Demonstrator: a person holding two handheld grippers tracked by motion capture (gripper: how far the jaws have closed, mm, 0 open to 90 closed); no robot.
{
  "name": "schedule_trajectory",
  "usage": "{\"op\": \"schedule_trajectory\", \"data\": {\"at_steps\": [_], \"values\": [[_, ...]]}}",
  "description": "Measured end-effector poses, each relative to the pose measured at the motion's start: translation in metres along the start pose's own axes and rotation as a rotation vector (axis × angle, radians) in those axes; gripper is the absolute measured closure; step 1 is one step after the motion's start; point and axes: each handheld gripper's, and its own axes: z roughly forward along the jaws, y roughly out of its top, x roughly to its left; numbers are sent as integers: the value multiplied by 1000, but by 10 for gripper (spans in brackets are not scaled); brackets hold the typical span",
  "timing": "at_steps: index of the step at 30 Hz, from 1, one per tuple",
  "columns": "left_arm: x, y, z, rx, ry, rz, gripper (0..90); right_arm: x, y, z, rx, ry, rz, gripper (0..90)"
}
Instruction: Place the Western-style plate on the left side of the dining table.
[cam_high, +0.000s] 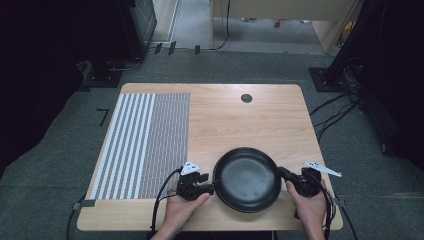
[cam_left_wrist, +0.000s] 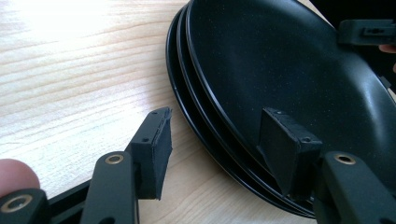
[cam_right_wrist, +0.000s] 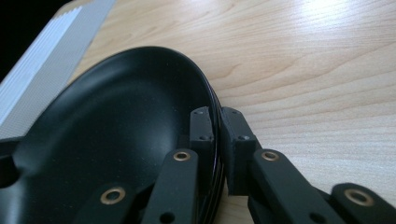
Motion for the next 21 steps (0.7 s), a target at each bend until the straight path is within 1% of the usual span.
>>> {"op": "schedule_trajectory", "data": {"at_steps": [1,3,4,6,7,8,9,15,18,20,21], "values": [[0,0,0,2,-8,-1,454,1,0,0,-1,-3,-3,852],[0,-1,2,22,-47,-5,495,1,0,0,4,-2,1,855],[0,-1,3,32,-59,-4,511,1,0,1,7,4,1,855],[-2,-2,3,33,-43,10,509,2,0,1,12,10,1,857],[-4,-2,2,21,-38,16,524,3,0,2,11,7,-2,857],[-5,-1,0,12,-34,25,558,4,0,2,7,-1,-7,856],[-6,-1,-1,4,-37,26,561,5,0,2,8,-5,-7,856],[-6,0,-2,10,-43,11,563,6,-1,4,-1,-6,4,858],[-5,0,-2,16,-45,9,563,5,-2,5,2,16,19,858],[-5,1,-2,22,-46,8,566,6,-3,8,10,40,37,857],[-4,1,-2,26,-51,4,567,7,-4,9,12,51,38,856]]}}
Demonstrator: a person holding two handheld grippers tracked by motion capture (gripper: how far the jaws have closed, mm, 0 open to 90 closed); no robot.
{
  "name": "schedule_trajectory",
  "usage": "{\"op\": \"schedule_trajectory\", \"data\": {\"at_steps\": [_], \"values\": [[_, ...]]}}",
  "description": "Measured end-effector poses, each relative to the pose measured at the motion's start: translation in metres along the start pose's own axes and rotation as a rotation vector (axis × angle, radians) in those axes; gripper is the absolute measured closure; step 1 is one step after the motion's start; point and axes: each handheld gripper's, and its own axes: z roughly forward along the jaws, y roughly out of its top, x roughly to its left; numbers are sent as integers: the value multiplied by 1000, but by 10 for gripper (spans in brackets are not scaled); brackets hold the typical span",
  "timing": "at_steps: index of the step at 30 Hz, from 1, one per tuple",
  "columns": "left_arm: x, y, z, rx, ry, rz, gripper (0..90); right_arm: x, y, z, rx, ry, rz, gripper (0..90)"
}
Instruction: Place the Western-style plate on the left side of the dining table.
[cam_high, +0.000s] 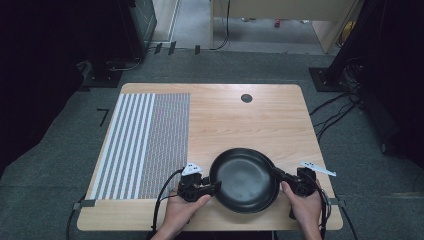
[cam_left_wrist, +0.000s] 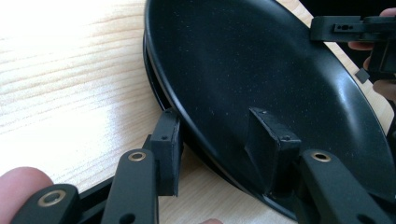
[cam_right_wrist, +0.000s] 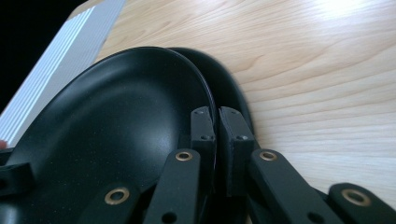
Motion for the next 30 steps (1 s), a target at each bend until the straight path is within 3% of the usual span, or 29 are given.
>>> {"op": "schedule_trajectory", "data": {"at_steps": [4,6,10,18,21,25,30], "values": [[4,3,-6,10,-14,-3,571,3,-2,3,9,16,-7,853],[7,4,-10,-4,-11,-12,577,2,-2,5,18,43,6,853],[12,6,-18,-23,-12,-31,606,2,-3,6,15,51,17,851],[11,4,-19,-15,-11,-18,636,2,-7,11,15,60,41,827],[12,4,-20,-9,-23,-49,645,2,-9,11,7,61,75,831],[13,2,-21,-1,-54,-110,657,-1,-15,15,-48,91,183,843],[9,3,-22,8,-23,-93,663,4,-18,16,-87,53,174,838]]}}
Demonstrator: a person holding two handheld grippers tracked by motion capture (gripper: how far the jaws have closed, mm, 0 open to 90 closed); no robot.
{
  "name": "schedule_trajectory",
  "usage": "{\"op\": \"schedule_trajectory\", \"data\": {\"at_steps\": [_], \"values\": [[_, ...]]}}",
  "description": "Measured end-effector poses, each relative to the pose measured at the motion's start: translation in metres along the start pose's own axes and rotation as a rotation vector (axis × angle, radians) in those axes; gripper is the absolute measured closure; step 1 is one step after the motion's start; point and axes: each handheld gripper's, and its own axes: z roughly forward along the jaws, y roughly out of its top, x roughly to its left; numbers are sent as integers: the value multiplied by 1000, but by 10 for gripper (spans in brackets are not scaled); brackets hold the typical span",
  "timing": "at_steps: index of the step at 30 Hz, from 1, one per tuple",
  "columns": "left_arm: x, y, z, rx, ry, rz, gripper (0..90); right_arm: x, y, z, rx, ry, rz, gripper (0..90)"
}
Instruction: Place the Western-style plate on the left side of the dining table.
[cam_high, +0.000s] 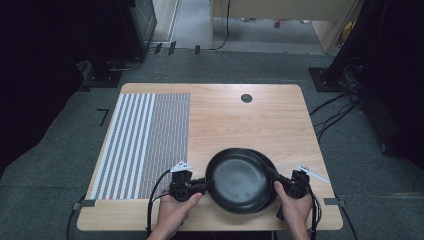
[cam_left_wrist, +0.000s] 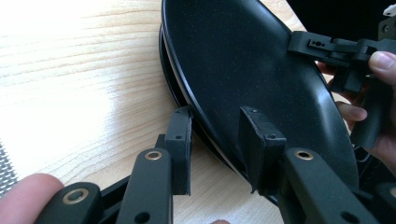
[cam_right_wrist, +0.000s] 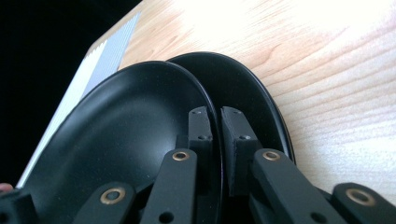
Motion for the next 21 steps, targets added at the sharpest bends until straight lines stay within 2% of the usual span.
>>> {"op": "schedule_trajectory", "data": {"at_steps": [2,3,5,8,12,17,21], "values": [[-2,0,-1,-7,24,2,676,-2,0,-1,-7,20,50,847],[-2,0,-1,-8,21,-1,689,-1,1,-3,-9,42,81,853],[1,0,-1,-11,-6,-32,709,1,1,-6,-24,55,80,852],[3,-1,-2,-12,-17,-58,719,4,1,-7,-37,53,65,853],[3,0,-4,-14,-11,-54,723,5,0,-6,-40,51,72,850],[4,3,-10,-29,-7,-68,733,11,0,-6,-37,53,73,849],[5,8,-17,-41,-1,-65,735,16,3,-4,-35,69,75,851]]}}
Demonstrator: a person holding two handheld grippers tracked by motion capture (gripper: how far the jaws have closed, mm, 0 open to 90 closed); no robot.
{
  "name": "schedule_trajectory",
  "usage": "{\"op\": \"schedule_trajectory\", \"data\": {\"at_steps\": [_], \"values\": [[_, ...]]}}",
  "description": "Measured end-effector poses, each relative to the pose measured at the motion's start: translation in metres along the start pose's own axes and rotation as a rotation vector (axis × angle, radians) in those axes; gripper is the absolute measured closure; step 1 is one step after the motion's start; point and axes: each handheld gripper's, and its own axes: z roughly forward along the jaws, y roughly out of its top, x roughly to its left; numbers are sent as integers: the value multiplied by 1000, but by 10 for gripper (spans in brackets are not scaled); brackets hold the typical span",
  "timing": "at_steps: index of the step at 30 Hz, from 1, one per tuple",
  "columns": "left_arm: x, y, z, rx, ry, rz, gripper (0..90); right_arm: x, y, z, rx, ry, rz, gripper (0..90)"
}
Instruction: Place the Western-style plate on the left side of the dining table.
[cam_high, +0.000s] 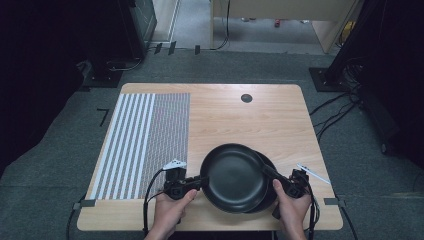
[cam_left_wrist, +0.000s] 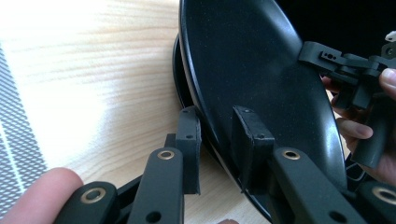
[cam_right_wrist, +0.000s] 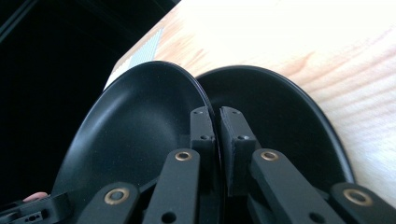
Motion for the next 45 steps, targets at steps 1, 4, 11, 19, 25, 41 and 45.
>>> {"op": "schedule_trajectory", "data": {"at_steps": [1,4,11,19,25,41,45], "values": [[0,1,-2,-4,0,-1,735,2,1,1,0,2,-4,851],[3,5,-7,-21,4,-7,736,8,4,4,-2,10,-10,852],[10,12,-19,-51,18,-17,737,22,9,17,6,27,-19,853],[23,20,-34,-92,35,-40,737,43,18,36,9,41,-45,852],[37,28,-51,-131,58,-63,740,61,23,58,30,60,-60,851],[79,41,-91,-221,111,-148,748,111,28,119,89,99,-101,847],[91,42,-99,-241,120,-174,751,122,28,134,105,106,-109,848]]}}
